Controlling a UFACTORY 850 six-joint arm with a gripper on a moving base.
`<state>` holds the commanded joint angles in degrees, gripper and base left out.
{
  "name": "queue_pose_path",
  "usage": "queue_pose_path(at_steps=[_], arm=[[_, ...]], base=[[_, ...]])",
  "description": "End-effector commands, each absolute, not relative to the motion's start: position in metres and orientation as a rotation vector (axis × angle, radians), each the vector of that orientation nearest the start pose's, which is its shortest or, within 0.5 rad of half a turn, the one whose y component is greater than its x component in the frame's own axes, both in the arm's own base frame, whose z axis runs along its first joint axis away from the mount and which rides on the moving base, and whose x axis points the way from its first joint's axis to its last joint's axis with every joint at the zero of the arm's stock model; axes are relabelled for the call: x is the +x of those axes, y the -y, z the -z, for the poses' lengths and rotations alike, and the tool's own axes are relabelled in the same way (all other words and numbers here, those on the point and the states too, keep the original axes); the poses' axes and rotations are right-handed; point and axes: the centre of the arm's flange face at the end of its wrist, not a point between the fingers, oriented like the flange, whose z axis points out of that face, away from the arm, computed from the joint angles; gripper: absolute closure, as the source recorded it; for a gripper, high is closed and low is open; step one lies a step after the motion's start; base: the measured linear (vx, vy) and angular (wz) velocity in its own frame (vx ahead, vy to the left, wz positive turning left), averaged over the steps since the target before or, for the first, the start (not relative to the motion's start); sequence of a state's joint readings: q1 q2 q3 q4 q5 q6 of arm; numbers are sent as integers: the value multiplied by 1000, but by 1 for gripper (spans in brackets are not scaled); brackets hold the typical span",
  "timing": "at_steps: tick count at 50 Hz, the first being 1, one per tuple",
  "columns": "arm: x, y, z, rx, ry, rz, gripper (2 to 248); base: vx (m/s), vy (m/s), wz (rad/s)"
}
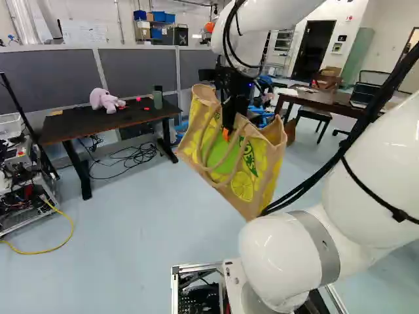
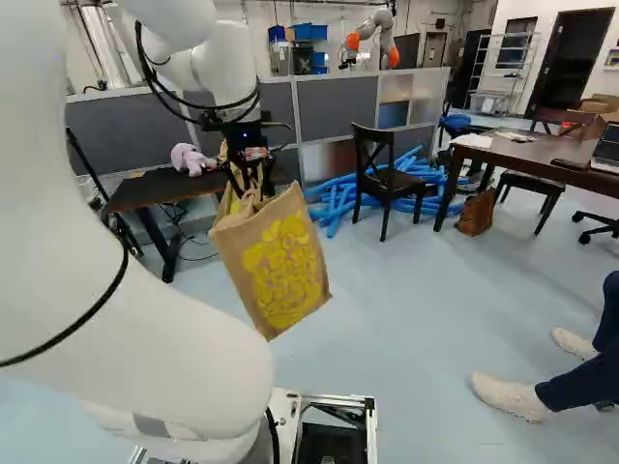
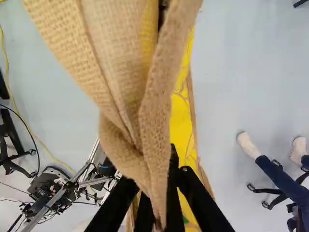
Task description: Pick up the bag on the ground and place it on the table
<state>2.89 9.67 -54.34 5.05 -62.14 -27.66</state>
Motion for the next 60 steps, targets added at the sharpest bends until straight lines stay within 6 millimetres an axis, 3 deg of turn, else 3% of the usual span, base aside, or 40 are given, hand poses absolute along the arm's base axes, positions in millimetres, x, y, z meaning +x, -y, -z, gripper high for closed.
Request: queue_pose_path(at_steps=[25,60], arm=[[380,-22,-644,-2977,742,79,229],[378,-22,-647,-2974,743,56,229]], base=[[0,0,0],[0,0,0]])
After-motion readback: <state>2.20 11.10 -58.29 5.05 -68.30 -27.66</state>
